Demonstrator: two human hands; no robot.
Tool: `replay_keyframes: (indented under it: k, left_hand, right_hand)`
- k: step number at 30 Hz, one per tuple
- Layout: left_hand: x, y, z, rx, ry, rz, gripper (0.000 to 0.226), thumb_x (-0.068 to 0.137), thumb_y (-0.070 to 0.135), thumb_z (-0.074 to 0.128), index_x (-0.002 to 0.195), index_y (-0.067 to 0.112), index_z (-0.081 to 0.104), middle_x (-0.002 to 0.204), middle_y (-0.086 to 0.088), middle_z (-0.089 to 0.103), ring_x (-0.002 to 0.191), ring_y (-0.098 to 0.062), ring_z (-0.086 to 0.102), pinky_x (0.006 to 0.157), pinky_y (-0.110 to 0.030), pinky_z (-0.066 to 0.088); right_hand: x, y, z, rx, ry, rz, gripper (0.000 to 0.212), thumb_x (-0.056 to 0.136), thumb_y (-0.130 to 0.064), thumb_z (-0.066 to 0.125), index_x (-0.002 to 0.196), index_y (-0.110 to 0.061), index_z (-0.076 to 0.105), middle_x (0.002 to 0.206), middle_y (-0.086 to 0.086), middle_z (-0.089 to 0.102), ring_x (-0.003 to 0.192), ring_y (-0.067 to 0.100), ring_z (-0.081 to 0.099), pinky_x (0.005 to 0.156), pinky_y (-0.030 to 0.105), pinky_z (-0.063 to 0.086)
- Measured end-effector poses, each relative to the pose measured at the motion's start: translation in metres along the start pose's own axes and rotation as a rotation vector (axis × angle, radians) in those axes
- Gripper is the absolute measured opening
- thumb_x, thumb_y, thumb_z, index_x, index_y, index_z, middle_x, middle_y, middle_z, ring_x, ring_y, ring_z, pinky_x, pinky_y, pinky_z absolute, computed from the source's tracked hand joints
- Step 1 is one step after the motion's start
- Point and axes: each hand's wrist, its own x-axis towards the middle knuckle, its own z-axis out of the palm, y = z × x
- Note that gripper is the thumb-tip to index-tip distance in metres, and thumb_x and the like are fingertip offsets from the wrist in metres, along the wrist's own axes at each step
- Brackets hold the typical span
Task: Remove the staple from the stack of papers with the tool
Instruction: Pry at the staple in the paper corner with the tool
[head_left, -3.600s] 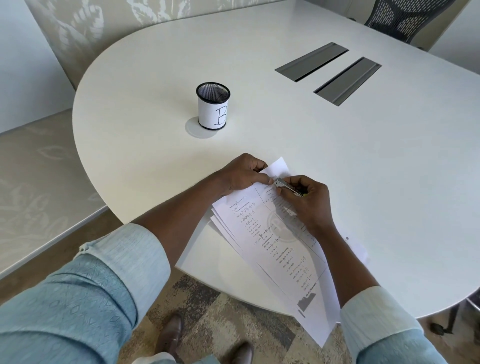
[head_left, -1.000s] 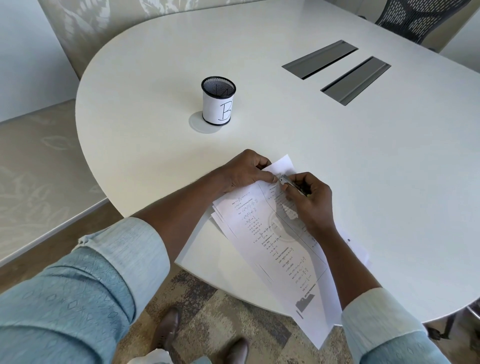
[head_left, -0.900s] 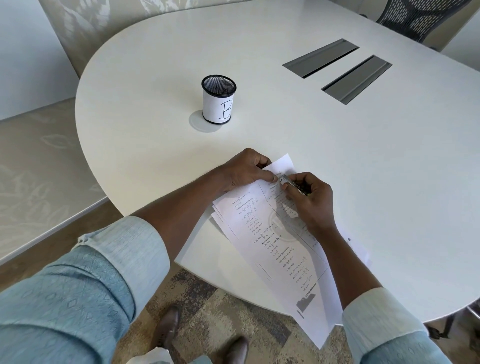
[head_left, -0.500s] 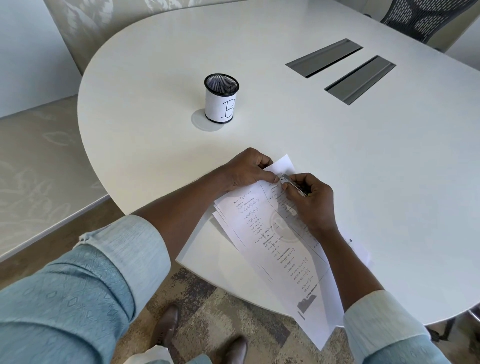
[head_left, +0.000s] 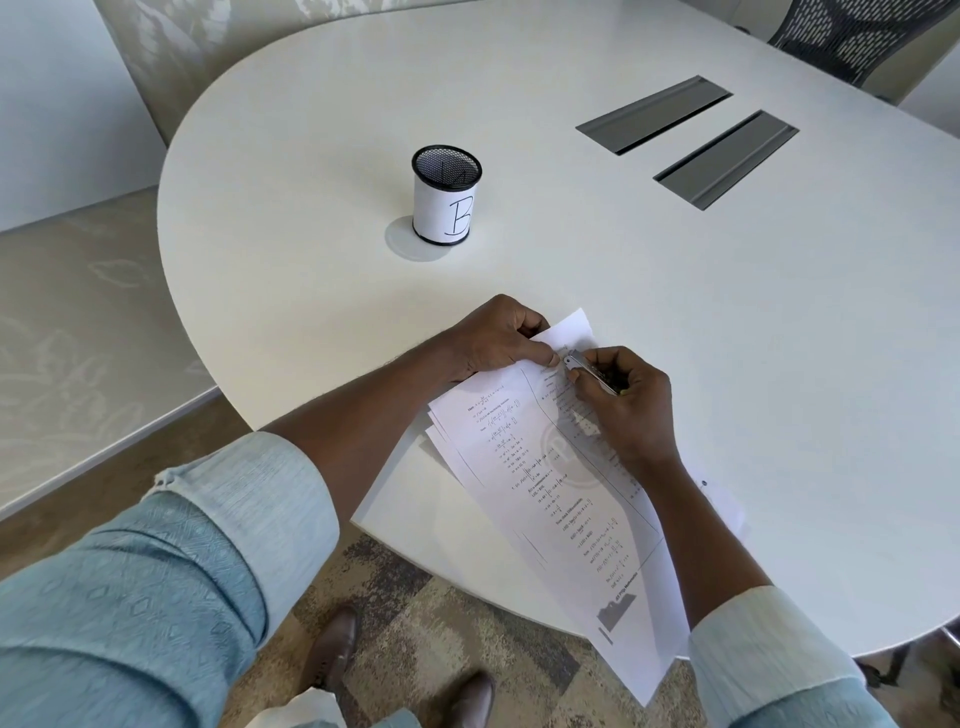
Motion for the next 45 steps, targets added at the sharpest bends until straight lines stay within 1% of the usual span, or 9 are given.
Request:
replay_keyframes:
  k: [2,8,17,22,29,33,38,40,45]
  left_hand:
    - [-0.0008,0.0014,-0.0001,0.015,0.004,-0.001,0.055,0.067,0.037,0.088,0.088,-0.012,0.072,0.076,-0.009,0.050,0.074,-0.022,0.038,0.072,-0.035,0.029]
    - [-0.0030,0.0021,0.0002,0.042,0.014,0.016,0.057,0.072,0.029,0.087,0.079,-0.018,0.056,0.074,-0.009,0.034,0.073,-0.025,0.028,0.064,-0.035,0.021]
    - [-0.0043,0.0022,0.0004,0.060,0.042,0.024,0.048,0.076,0.025,0.088,0.079,-0.015,0.063,0.072,-0.009,0.035,0.070,-0.021,0.029,0.060,-0.033,0.022]
    - [-0.0052,0.0028,-0.0006,0.063,0.026,0.032,0.049,0.079,0.016,0.090,0.073,-0.016,0.053,0.073,-0.010,0.030,0.068,-0.020,0.024,0.058,-0.031,0.019]
    - [-0.0052,0.0021,-0.0014,0.080,0.004,0.041,0.055,0.078,0.022,0.089,0.076,-0.019,0.053,0.075,-0.010,0.030,0.072,-0.025,0.023,0.059,-0.031,0.017]
    - [-0.0043,0.0016,-0.0021,0.086,0.007,0.044,0.050,0.083,0.010,0.090,0.074,-0.019,0.051,0.075,-0.010,0.028,0.066,-0.018,0.022,0.058,-0.030,0.017]
    - [-0.0043,0.0018,-0.0030,0.087,-0.001,0.025,0.040,0.085,0.008,0.090,0.075,-0.017,0.060,0.069,-0.007,0.032,0.061,-0.013,0.025,0.056,-0.026,0.020]
    - [-0.0043,0.0016,-0.0033,0.089,-0.004,0.027,0.043,0.084,0.010,0.090,0.071,-0.014,0.057,0.067,-0.001,0.029,0.061,-0.012,0.024,0.056,-0.026,0.019]
    - [-0.0039,0.0020,-0.0030,0.101,-0.011,0.028,0.049,0.086,0.010,0.090,0.070,-0.013,0.049,0.073,-0.009,0.026,0.064,-0.017,0.022,0.059,-0.030,0.018]
  right_hand:
    - [-0.0004,-0.0014,-0.0005,-0.002,-0.005,-0.001,0.011,0.092,-0.006,0.082,0.100,-0.014,0.080,0.097,0.007,0.083,0.084,0.013,0.072,0.079,0.029,0.058]
    - [-0.0003,-0.0012,-0.0013,-0.007,-0.003,-0.004,0.014,0.091,-0.003,0.081,0.101,-0.013,0.080,0.097,0.009,0.083,0.084,0.014,0.071,0.077,0.029,0.057]
    - [-0.0003,0.0020,-0.0015,-0.007,-0.001,-0.013,0.012,0.090,-0.005,0.083,0.100,-0.013,0.082,0.093,0.007,0.084,0.078,0.011,0.069,0.073,0.028,0.056]
    - [0.0001,0.0034,-0.0005,-0.007,-0.008,-0.010,0.013,0.091,-0.006,0.083,0.103,-0.012,0.082,0.095,0.006,0.084,0.080,0.010,0.069,0.074,0.028,0.056]
    - [0.0007,0.0043,-0.0013,-0.018,-0.021,-0.014,0.012,0.091,-0.006,0.084,0.102,-0.011,0.081,0.094,0.007,0.084,0.079,0.011,0.069,0.074,0.029,0.055]
    - [0.0013,0.0063,0.0007,-0.031,-0.008,-0.013,0.013,0.090,-0.009,0.083,0.103,-0.012,0.081,0.095,0.003,0.084,0.080,0.009,0.069,0.076,0.028,0.055]
    - [0.0010,0.0068,0.0030,-0.052,-0.007,-0.007,0.013,0.093,-0.010,0.082,0.105,-0.011,0.080,0.097,0.002,0.083,0.081,0.010,0.069,0.078,0.030,0.055]
    - [0.0007,0.0069,0.0039,-0.063,-0.008,-0.009,0.013,0.093,-0.011,0.082,0.106,-0.012,0.080,0.098,0.001,0.083,0.082,0.011,0.069,0.078,0.030,0.056]
    - [0.0005,0.0067,0.0029,-0.085,-0.009,-0.018,0.014,0.096,-0.014,0.082,0.110,-0.012,0.079,0.097,0.003,0.083,0.079,0.013,0.067,0.075,0.032,0.054]
